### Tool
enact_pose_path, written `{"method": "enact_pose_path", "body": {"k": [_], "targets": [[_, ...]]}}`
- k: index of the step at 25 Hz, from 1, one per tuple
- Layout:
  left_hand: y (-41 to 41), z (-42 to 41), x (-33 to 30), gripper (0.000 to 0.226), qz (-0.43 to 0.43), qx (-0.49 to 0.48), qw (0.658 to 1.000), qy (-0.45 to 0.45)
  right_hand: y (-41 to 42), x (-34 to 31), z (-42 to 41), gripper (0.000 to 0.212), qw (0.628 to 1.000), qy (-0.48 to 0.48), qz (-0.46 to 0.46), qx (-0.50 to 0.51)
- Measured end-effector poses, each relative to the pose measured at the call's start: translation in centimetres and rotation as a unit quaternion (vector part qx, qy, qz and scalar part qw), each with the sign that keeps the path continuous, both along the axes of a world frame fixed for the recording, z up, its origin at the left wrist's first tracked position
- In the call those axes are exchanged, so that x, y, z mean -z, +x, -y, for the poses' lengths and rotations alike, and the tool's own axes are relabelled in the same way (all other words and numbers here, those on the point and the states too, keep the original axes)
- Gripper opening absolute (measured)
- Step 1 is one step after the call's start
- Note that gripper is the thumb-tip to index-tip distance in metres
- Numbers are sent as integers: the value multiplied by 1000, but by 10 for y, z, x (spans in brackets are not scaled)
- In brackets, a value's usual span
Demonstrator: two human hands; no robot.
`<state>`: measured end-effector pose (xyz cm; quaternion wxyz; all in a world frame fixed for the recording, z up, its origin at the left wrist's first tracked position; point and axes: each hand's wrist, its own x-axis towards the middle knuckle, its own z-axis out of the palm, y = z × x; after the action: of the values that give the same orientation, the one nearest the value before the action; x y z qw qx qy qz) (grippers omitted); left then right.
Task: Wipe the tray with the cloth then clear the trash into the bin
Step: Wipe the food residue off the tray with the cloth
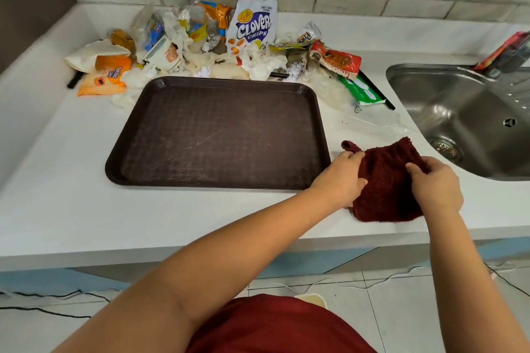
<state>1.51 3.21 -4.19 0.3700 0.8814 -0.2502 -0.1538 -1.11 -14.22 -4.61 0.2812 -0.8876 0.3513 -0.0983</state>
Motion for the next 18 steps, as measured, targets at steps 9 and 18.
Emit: {"method": "enact_pose_path", "body": {"k": [9,18], "targets": [[-13,14,0,31,139,33,962,231,3,14,-3,34,989,-117,-11,-94],[11,-86,-51,44,40,-84,995,48,21,-9,-57,30,978,-116,55,-167]]}}
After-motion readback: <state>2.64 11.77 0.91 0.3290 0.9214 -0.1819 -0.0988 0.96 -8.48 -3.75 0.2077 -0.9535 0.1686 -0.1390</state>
